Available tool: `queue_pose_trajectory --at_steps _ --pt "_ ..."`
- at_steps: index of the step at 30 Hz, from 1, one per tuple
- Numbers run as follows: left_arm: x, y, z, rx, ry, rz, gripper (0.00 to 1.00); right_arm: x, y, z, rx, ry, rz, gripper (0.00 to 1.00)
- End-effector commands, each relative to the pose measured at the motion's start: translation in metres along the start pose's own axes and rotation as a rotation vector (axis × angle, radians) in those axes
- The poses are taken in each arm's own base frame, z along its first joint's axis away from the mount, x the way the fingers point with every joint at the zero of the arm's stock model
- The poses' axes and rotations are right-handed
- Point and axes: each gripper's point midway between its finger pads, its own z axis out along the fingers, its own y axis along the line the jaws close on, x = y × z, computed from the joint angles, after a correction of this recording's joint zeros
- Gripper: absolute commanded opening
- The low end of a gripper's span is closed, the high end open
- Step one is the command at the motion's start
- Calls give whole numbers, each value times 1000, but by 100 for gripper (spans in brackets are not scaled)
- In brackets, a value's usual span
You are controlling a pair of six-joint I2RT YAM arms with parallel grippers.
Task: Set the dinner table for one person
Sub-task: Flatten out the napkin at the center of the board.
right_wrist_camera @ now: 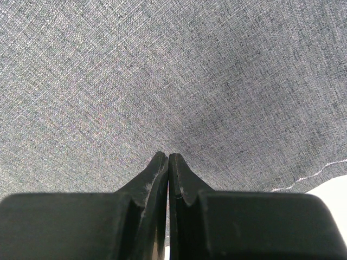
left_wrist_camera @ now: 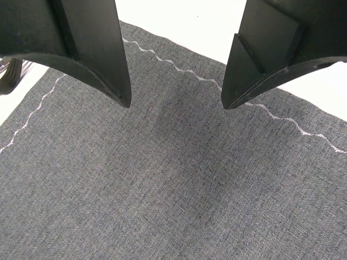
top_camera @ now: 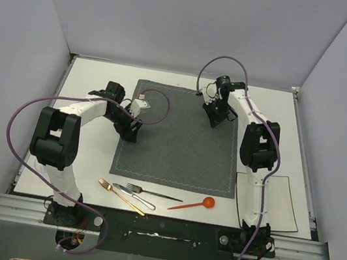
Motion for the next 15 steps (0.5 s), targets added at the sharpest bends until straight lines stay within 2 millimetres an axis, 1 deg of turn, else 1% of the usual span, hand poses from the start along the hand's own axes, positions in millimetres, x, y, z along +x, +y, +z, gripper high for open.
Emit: queue_pose_trajectory --at_steps 1,7,15 --pt "-24 6 3 17 -62 29 66 -6 -7 -23 36 -43 -3 0" --pt "-13 7 13 37 -30 14 64 -4 -8 -23 33 -39 0 0" --pt "4 5 18 45 22 7 64 -3 -10 -27 36 -38 -4 0"
